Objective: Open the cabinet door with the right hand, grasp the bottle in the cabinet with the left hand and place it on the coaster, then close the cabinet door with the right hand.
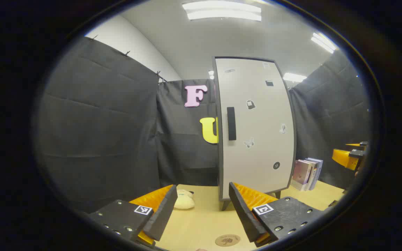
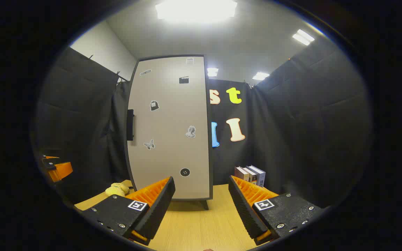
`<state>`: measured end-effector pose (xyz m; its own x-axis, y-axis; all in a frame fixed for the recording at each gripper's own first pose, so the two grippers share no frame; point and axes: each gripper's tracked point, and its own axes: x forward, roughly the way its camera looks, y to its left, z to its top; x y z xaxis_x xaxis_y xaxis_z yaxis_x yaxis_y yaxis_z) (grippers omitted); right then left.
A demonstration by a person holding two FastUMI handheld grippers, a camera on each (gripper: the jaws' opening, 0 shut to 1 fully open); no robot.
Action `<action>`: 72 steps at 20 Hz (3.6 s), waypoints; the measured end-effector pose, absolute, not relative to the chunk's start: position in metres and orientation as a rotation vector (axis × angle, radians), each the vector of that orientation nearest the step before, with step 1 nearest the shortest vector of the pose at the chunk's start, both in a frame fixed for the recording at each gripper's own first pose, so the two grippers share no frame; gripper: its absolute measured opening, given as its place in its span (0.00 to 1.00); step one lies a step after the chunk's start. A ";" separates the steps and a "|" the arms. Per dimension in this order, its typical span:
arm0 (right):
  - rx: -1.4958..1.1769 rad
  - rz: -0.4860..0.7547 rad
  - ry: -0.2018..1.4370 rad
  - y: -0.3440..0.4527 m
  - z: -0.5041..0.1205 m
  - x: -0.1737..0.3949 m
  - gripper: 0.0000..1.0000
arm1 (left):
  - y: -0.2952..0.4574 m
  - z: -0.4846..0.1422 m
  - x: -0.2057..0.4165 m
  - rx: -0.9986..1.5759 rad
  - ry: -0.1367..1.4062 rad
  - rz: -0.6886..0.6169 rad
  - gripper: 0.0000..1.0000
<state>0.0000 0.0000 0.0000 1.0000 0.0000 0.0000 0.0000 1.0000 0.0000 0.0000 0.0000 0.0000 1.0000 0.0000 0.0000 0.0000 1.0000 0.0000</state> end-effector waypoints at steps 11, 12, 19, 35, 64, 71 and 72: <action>-0.005 0.018 0.001 0.002 0.002 -0.002 0.95 | 0.000 0.004 -0.009 0.009 -0.013 0.000 0.89; -0.005 0.021 -0.001 0.002 0.002 -0.002 0.95 | 0.000 0.004 -0.009 0.010 -0.013 0.002 0.89; 0.003 0.035 0.006 0.007 -0.001 0.003 0.95 | 0.003 0.005 -0.009 0.010 -0.021 0.010 0.92; 0.019 0.175 -0.057 0.067 0.037 0.054 0.95 | 0.045 -0.003 -0.034 0.032 -0.017 0.088 0.89; -0.026 0.314 -0.042 0.265 0.093 0.228 0.94 | 0.175 -0.015 -0.096 0.029 -0.007 0.319 0.89; -0.027 0.281 0.015 0.296 0.093 0.264 0.75 | 0.196 -0.027 -0.099 0.017 0.014 0.351 0.92; -0.029 0.276 0.025 0.299 0.091 0.267 0.68 | 0.199 -0.027 -0.099 0.016 0.015 0.356 0.92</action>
